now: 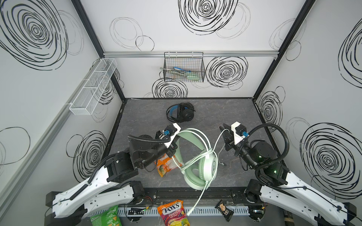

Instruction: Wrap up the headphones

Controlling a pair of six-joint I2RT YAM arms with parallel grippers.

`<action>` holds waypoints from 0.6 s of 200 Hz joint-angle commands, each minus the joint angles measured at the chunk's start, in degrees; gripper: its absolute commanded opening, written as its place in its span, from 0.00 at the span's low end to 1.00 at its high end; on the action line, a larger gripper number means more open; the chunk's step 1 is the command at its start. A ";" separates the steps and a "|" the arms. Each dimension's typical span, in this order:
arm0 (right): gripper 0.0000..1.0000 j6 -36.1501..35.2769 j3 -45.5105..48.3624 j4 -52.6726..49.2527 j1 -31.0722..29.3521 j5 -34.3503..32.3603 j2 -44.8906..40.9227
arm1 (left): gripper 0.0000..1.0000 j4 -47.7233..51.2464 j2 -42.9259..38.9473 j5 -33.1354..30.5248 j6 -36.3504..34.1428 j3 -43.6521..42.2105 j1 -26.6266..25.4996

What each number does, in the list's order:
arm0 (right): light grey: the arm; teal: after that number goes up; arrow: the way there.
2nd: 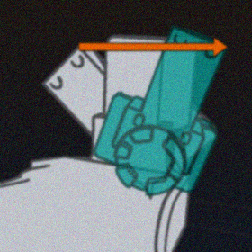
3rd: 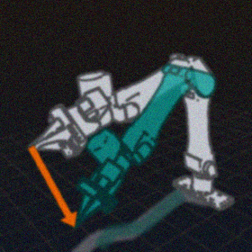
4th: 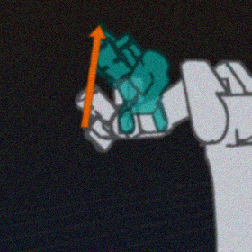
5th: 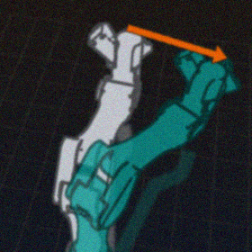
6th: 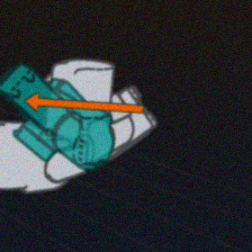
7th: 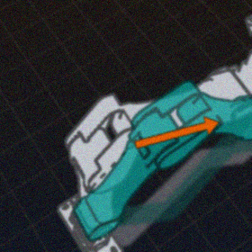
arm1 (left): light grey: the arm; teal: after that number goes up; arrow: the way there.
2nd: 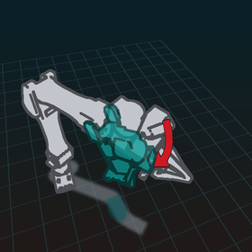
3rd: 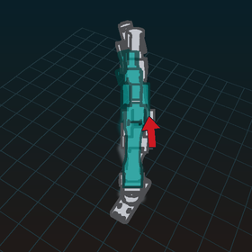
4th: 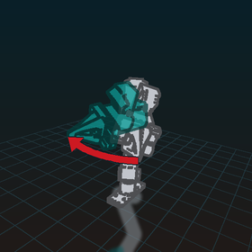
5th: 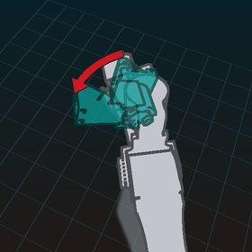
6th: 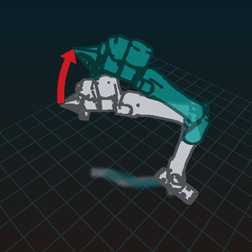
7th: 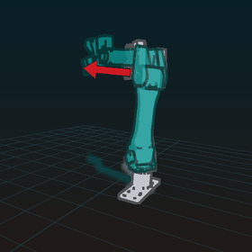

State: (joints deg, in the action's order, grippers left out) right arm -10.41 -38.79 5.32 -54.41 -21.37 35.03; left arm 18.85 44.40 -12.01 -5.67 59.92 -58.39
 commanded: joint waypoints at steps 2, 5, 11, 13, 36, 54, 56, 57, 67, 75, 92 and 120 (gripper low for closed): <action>0.23 1.50 1.20 3.48 0.19 1.33 -0.05 | 0.00 -10.37 -1.01 3.12 4.82 4.11 -0.36; 0.23 1.68 1.36 3.64 0.25 1.51 0.11 | 0.00 -10.65 -0.87 3.20 4.91 4.16 -0.37; 0.23 2.07 1.64 4.03 0.19 1.85 0.39 | 0.00 -10.95 -0.73 3.37 4.98 4.15 -0.32; 0.23 2.22 1.72 4.07 0.19 1.92 0.46 | 0.00 -11.12 -0.66 3.39 5.02 4.15 -0.32; 0.22 3.74 1.95 4.28 0.21 2.67 2.56 | 0.00 -12.83 0.83 2.32 5.66 4.20 -0.32; 0.21 4.99 2.85 5.00 0.22 4.49 3.34 | 0.00 -15.67 2.05 2.10 6.64 4.26 -0.33; 0.21 5.15 3.02 5.21 0.19 4.60 3.35 | 0.00 -16.03 2.19 2.08 6.86 4.22 -0.32; 0.21 5.23 3.10 5.26 0.23 4.68 3.37 | 0.00 -16.30 2.23 2.08 6.92 4.19 -0.32; 0.20 5.86 4.13 6.26 0.23 5.32 3.17 | 0.00 -18.56 2.76 2.37 8.12 3.82 -0.32; 0.20 6.22 4.94 7.35 0.25 6.03 2.60 | 0.00 -20.09 3.20 2.75 8.89 3.65 -0.33; 0.21 7.01 7.60 10.83 0.25 7.96 0.65 | 0.00 -22.90 4.17 3.22 10.55 3.58 -0.23; 0.22 7.75 11.07 15.13 0.21 8.16 -0.65 | 0.00 -26.15 5.53 1.70 12.15 4.06 0.55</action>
State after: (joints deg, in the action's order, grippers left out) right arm -4.32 -29.34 13.41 -54.39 -14.44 35.57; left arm 6.20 50.06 -10.04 0.71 61.60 -58.43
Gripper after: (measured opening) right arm 0.213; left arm 0.086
